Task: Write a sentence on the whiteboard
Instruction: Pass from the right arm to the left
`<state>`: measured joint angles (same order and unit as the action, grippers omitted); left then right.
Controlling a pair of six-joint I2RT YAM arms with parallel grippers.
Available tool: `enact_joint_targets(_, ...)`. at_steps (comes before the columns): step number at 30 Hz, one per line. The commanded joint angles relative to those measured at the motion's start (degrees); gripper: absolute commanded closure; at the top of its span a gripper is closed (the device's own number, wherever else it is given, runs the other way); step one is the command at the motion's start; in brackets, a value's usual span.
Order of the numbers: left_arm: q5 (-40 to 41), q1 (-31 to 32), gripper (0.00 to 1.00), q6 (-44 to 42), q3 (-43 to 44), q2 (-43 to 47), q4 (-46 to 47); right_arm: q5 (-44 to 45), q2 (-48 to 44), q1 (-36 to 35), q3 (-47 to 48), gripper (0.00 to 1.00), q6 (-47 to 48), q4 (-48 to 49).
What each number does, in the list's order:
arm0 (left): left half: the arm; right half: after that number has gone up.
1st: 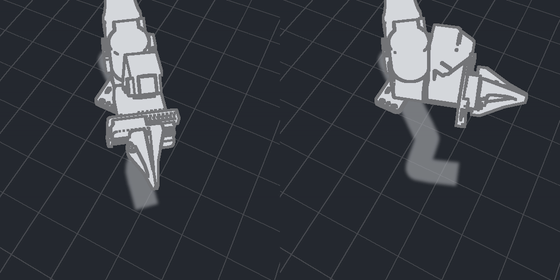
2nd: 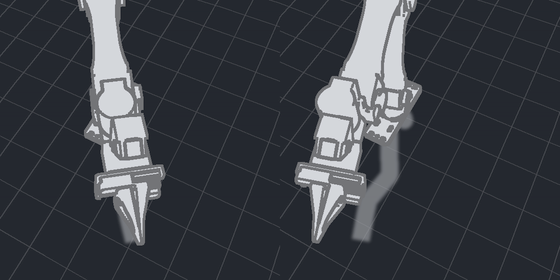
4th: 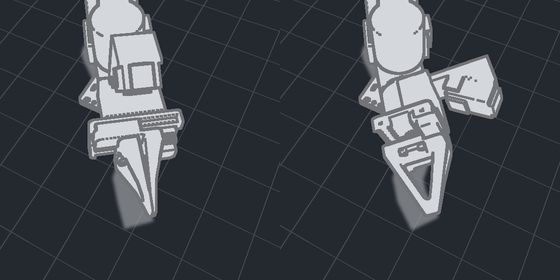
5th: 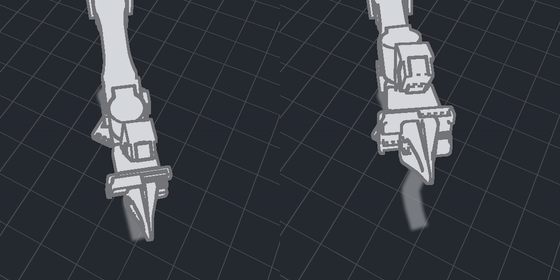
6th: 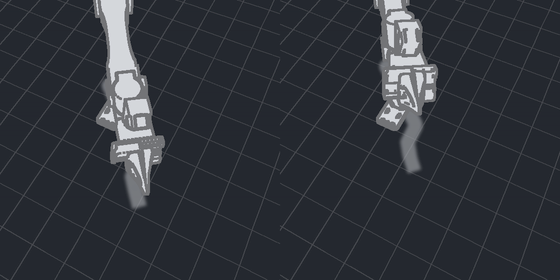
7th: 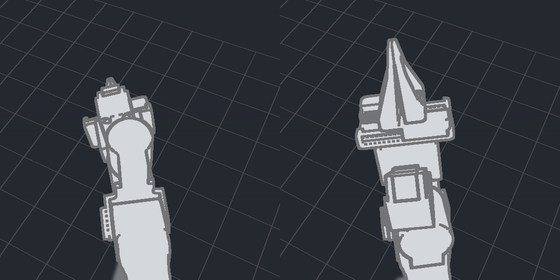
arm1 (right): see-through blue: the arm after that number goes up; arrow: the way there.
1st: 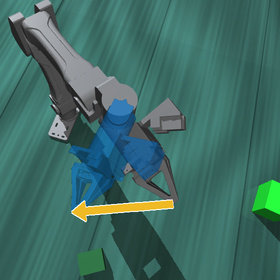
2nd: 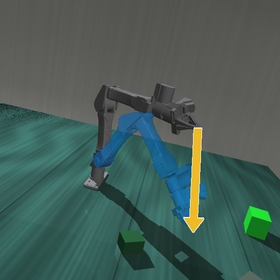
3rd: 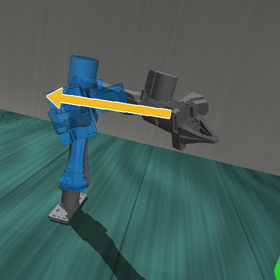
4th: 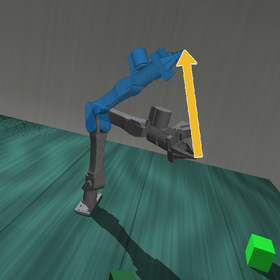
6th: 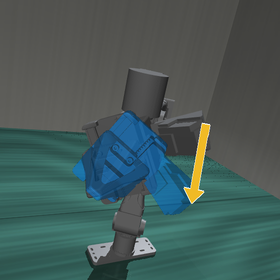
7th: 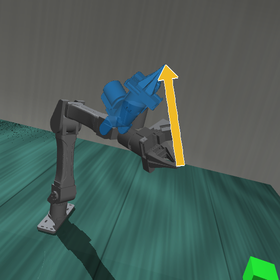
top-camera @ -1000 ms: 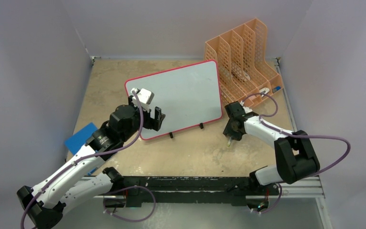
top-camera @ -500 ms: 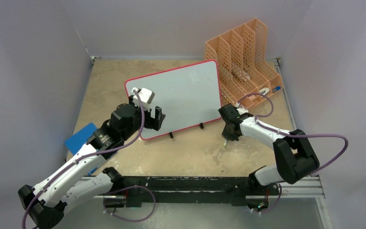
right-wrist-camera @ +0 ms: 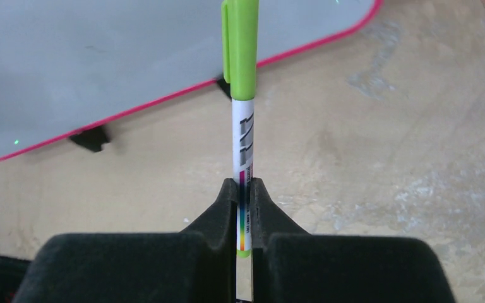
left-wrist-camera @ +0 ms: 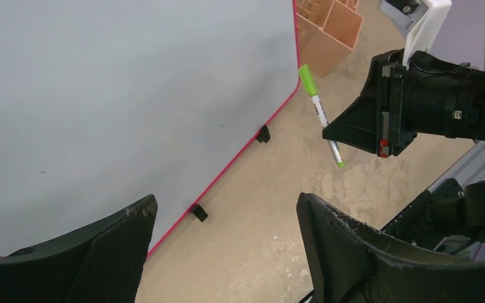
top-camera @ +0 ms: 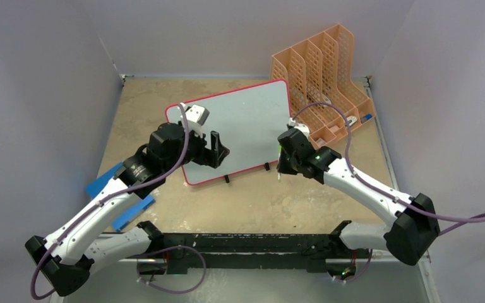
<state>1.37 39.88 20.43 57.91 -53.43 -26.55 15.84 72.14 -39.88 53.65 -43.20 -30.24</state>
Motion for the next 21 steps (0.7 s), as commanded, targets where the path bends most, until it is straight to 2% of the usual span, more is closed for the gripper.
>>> enact_joint_targets(1,-4.41,-0.23,0.20,6.30,3.75,-2.12,-2.21,-4.90,-2.89,-2.53,3.82,1.00,9.14,3.95)
enact_joint_targets(9,-10.61,-0.18,0.23,14.59,5.42,-6.10,0.18,-10.37,-1.75,-9.59,7.03,1.00,17.86,9.27)
enact_joint_targets(16,-8.51,-0.29,0.29,21.54,1.50,-4.77,4.59,-12.99,-3.34,-14.04,8.12,1.00,20.41,15.72)
enact_joint_targets(21,-10.39,-0.54,0.32,25.69,-0.92,-4.39,9.24,-15.06,-3.62,-15.32,7.62,1.00,20.89,19.74)
